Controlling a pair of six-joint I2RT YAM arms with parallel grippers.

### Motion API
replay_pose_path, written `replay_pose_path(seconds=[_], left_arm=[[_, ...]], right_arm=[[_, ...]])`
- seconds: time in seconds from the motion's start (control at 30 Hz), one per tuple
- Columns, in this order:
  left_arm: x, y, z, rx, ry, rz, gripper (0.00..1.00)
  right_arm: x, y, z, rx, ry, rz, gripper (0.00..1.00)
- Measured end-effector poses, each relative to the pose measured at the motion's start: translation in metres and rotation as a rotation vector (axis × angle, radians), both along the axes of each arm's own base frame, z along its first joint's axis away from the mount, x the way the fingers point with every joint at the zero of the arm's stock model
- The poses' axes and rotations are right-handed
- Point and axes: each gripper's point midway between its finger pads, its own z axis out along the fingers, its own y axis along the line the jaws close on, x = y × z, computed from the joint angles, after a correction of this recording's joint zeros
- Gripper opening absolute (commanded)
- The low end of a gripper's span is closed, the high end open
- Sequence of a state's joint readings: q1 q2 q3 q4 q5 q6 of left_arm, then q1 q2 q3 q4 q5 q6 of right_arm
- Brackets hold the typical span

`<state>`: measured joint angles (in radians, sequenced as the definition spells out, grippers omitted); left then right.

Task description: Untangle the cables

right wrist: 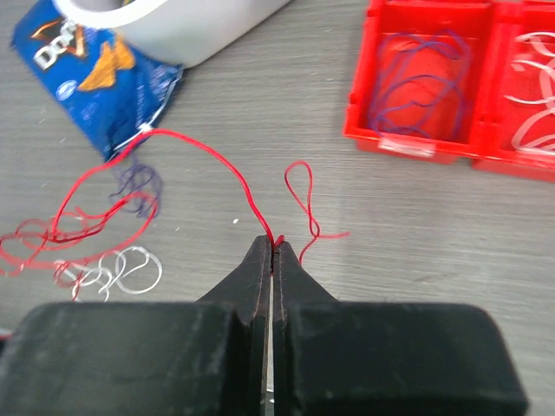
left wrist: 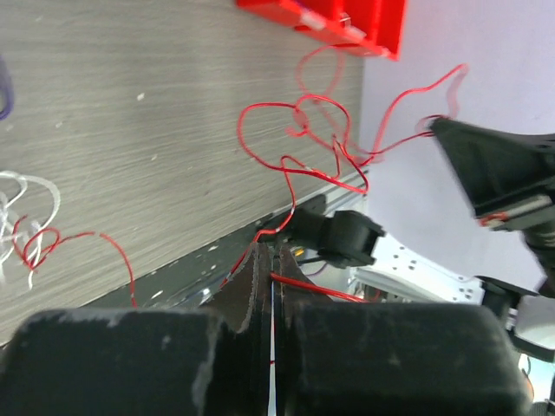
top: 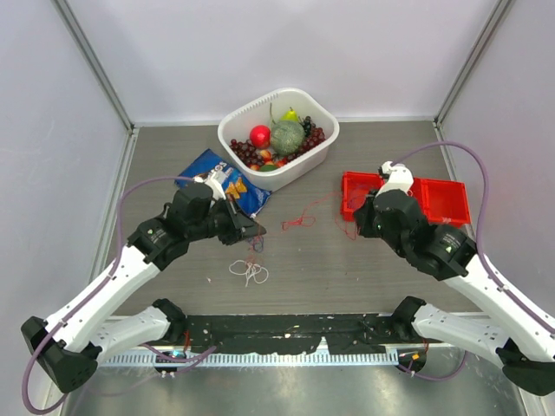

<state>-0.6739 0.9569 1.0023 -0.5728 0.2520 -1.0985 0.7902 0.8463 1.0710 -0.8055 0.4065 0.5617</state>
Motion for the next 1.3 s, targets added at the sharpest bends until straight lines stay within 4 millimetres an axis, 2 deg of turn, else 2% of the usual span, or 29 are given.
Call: replay_pose_path(seconds=[0.1, 0.23, 0.4, 0.53, 0.67, 0.87, 1.1, 1.3], left_arm=[[-0.006, 0.01, -0.024, 0.043, 0.045, 0.016, 0.0], [-0.016, 0.03, -0.05, 0.095, 0.072, 0.065, 0.0], [-0.024, 0.053, -0.062, 0.117, 0.062, 0.146, 0.0], [-0.025, 0.064, -0.068, 0.127, 0.063, 0.198, 0.0], [-0.023, 0.066, -0.069, 0.131, 0.063, 0.213, 0.0], [-0.022, 0.058, -0.069, 0.116, 0.081, 0.192, 0.0], [-0.025, 0.046, -0.061, 0.051, 0.106, 0.157, 0.0], [-0.026, 0.041, -0.055, 0.02, 0.105, 0.14, 0.0]], right_arm=[[0.001, -0.02, 0.007, -0.027, -0.013, -0.095, 0.01], [0.0, -0.052, 0.045, -0.005, -0.109, -0.227, 0.01], [-0.01, -0.095, 0.102, 0.059, -0.253, -0.368, 0.01], [-0.02, -0.119, 0.127, 0.08, -0.318, -0.427, 0.01], [-0.021, -0.124, 0.124, 0.03, -0.309, -0.434, 0.01], [-0.014, -0.117, 0.115, -0.046, -0.275, -0.41, 0.01], [0.003, -0.089, 0.086, -0.158, -0.166, -0.344, 0.01], [0.014, -0.068, 0.069, -0.204, -0.101, -0.294, 0.01]])
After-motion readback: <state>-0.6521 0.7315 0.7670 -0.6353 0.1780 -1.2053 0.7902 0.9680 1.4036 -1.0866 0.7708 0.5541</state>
